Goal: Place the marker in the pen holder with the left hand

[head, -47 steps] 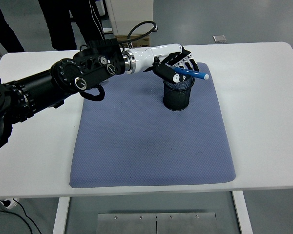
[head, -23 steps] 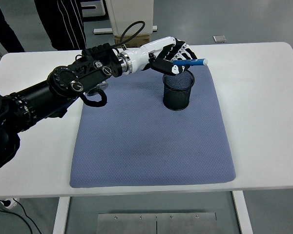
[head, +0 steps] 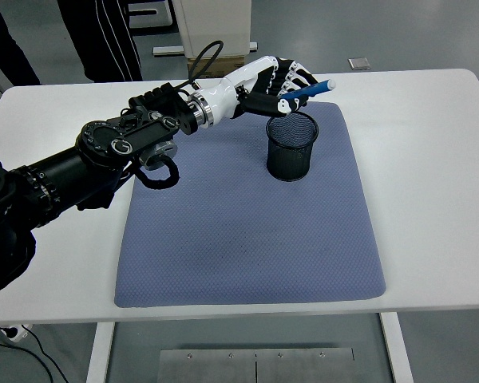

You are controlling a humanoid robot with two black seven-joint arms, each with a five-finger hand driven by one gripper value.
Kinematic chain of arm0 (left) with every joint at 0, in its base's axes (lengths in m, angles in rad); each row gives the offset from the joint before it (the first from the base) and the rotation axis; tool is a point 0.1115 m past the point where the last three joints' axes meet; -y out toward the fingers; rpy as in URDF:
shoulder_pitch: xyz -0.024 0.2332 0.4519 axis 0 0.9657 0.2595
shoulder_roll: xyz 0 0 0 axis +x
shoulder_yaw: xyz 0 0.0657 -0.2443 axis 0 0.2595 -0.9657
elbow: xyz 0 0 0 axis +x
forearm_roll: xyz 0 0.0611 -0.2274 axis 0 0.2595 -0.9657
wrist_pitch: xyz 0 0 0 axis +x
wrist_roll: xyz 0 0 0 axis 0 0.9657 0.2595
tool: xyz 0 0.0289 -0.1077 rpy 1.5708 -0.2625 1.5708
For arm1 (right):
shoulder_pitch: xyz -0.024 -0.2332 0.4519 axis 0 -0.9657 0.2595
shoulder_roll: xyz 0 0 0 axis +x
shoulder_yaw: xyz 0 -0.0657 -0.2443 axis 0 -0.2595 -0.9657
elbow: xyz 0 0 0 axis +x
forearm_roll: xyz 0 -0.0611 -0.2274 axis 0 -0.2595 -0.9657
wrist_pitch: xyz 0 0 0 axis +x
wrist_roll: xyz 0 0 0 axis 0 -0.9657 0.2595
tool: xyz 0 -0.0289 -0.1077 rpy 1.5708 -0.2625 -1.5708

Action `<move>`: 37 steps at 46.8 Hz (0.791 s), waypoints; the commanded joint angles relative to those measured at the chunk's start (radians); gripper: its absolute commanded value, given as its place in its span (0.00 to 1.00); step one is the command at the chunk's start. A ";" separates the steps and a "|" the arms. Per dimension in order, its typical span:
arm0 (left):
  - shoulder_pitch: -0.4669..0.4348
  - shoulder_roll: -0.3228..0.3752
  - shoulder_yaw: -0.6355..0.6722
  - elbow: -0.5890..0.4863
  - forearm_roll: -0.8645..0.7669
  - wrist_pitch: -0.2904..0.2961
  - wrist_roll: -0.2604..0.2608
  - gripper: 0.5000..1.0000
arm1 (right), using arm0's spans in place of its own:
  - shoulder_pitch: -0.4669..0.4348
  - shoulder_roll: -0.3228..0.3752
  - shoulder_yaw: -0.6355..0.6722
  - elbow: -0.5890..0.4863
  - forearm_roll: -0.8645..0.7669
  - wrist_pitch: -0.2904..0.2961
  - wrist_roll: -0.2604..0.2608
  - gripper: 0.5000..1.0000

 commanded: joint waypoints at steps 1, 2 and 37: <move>0.007 0.000 0.000 -0.008 -0.013 0.000 -0.002 0.00 | 0.000 0.000 0.000 -0.001 0.000 0.000 0.000 1.00; 0.007 0.000 0.000 -0.011 -0.016 0.000 -0.002 0.00 | 0.000 0.000 0.000 -0.001 0.000 0.000 0.000 1.00; 0.054 0.000 -0.001 -0.077 -0.157 0.003 -0.039 0.04 | 0.000 0.000 0.000 -0.001 0.000 0.000 0.000 1.00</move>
